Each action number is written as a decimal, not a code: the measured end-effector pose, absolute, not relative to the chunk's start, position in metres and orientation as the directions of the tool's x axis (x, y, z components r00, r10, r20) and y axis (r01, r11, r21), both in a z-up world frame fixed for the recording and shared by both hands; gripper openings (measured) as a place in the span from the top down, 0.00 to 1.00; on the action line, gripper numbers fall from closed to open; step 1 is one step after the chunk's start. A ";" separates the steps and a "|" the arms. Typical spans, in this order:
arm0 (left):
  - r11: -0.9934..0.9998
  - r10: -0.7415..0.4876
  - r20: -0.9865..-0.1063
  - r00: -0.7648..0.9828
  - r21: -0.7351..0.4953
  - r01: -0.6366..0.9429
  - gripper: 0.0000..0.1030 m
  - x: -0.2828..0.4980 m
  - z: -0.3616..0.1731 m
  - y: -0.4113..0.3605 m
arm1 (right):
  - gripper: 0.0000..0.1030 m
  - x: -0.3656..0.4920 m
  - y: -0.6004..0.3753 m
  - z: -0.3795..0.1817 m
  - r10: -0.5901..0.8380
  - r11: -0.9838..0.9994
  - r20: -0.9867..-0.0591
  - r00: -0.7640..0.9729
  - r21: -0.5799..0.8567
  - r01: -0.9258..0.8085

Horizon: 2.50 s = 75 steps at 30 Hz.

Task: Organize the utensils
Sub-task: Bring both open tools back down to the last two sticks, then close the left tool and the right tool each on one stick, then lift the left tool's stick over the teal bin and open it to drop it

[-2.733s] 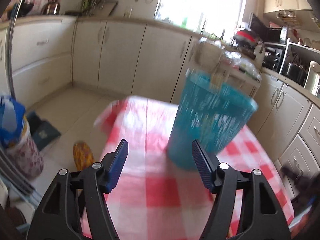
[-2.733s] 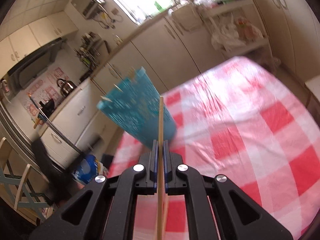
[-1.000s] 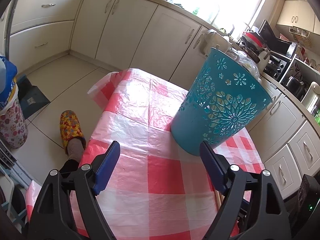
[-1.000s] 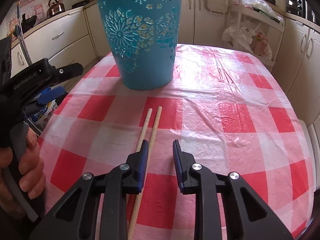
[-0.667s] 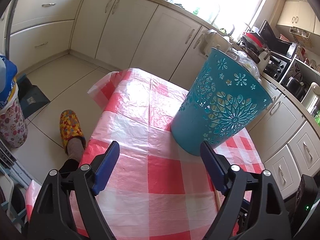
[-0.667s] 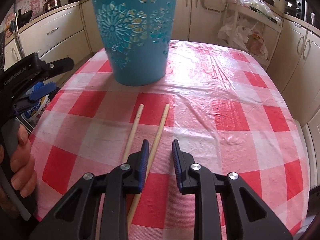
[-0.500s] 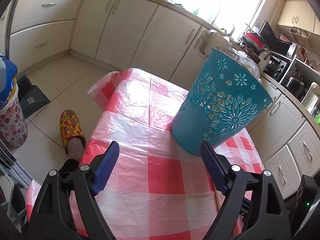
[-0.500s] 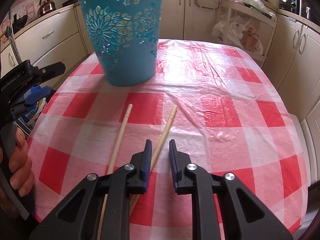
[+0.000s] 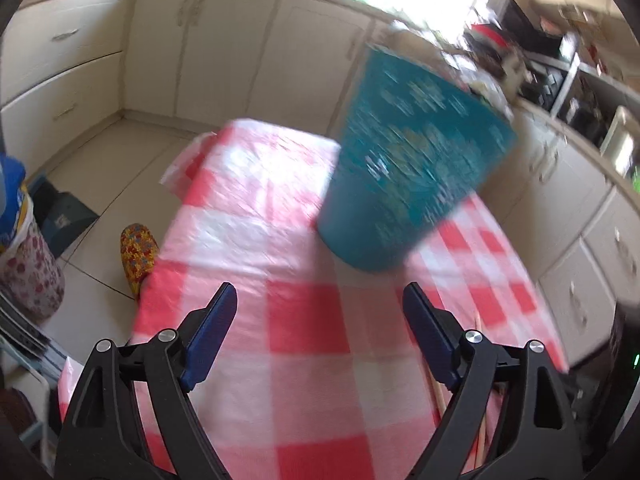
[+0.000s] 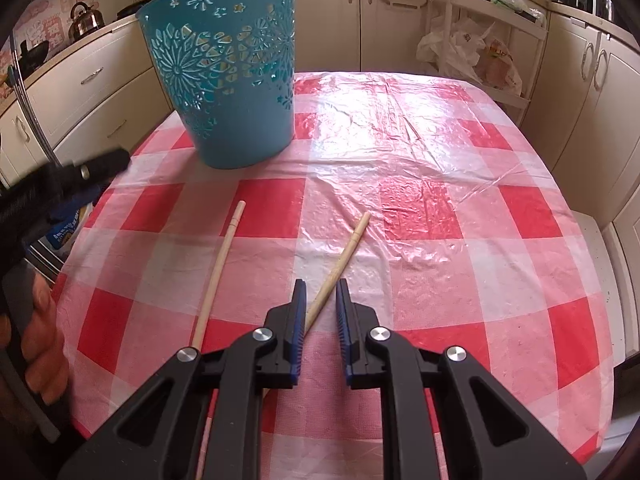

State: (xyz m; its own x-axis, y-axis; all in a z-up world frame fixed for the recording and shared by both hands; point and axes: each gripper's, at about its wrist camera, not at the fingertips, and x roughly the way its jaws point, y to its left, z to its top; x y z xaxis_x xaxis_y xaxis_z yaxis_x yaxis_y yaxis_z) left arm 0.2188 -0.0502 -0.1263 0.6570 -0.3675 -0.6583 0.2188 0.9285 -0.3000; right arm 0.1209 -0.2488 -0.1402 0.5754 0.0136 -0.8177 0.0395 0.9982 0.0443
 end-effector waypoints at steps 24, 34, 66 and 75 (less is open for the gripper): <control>0.901 -0.201 -0.841 0.502 0.042 0.431 0.80 0.192 -0.138 -0.148 | 0.78 0.115 -0.246 -0.140 -0.003 1.000 -0.815 0.580 -0.004 0.000; 0.914 -0.270 -0.814 0.514 -0.050 0.402 0.95 0.185 -0.131 -0.121 | 0.91 0.115 -0.256 -0.141 0.045 0.998 -0.809 0.586 0.063 0.010; 0.799 -0.582 -0.255 0.772 -0.358 0.483 0.96 0.247 0.060 -0.048 | 0.94 0.121 -0.289 -0.143 0.290 0.894 -0.733 0.616 0.437 0.099; 0.836 -0.479 -0.149 0.865 -0.376 0.399 0.96 0.326 0.089 -0.087 | 0.94 0.122 -0.290 -0.145 0.279 0.900 -0.739 0.613 0.423 0.101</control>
